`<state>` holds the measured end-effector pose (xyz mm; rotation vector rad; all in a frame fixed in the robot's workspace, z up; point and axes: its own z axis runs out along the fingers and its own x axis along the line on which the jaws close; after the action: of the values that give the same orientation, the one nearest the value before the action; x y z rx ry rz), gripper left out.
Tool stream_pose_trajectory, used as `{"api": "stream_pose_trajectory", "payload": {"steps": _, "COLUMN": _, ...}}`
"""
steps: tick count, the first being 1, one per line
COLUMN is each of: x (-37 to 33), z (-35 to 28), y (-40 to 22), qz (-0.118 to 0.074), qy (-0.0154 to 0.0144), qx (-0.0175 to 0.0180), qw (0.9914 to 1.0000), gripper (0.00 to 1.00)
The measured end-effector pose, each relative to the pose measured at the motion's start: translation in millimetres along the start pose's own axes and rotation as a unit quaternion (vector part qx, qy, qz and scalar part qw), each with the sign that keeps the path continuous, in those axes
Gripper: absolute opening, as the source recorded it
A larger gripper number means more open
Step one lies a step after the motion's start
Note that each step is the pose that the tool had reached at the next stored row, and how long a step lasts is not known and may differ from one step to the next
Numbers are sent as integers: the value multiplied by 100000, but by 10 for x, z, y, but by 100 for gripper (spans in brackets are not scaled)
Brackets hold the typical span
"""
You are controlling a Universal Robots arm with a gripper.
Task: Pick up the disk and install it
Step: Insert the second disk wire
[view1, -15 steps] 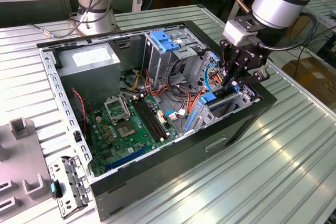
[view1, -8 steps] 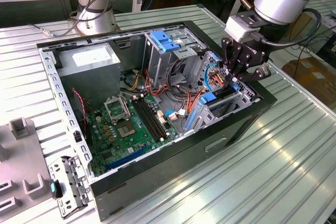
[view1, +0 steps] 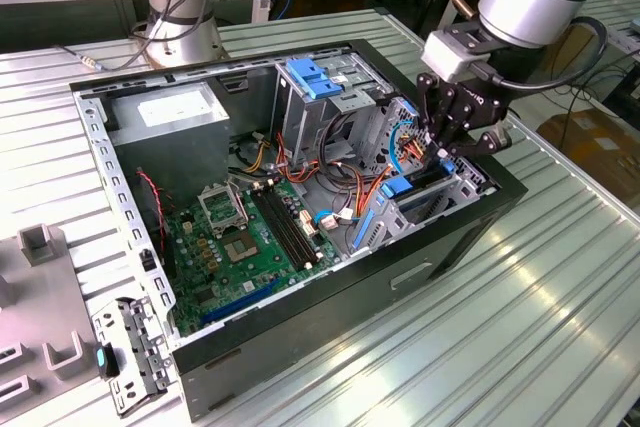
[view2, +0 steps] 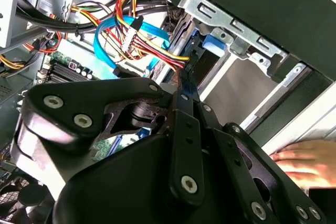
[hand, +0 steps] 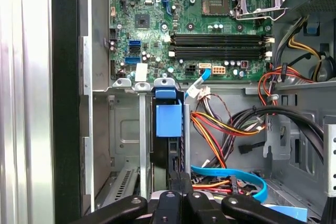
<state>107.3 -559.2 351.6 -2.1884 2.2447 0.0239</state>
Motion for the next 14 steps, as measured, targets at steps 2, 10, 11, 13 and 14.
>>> {"api": "stream_pose_trajectory", "payload": {"steps": 2, "x": -1, "z": 0, "y": 4, "qz": 2, "qy": 2, "qx": 0, "qw": 100000, "gripper": 11}}
{"api": "stream_pose_trajectory", "payload": {"steps": 10, "x": -11, "z": -428, "y": 7, "qz": 5, "qy": 7, "qx": -94, "qw": 100000, "gripper": 11}}
{"api": "stream_pose_trajectory", "payload": {"steps": 11, "x": -11, "z": -427, "y": 7, "qz": 6, "qy": -10, "qx": -95, "qw": 100000, "gripper": 11}}
{"api": "stream_pose_trajectory", "payload": {"steps": 13, "x": -11, "z": -427, "y": 7, "qz": 4, "qy": -16, "qx": -98, "qw": 100000, "gripper": 11}}
{"api": "stream_pose_trajectory", "payload": {"steps": 14, "x": -11, "z": -428, "y": 7, "qz": 4, "qy": -18, "qx": -97, "qw": 100000, "gripper": 11}}
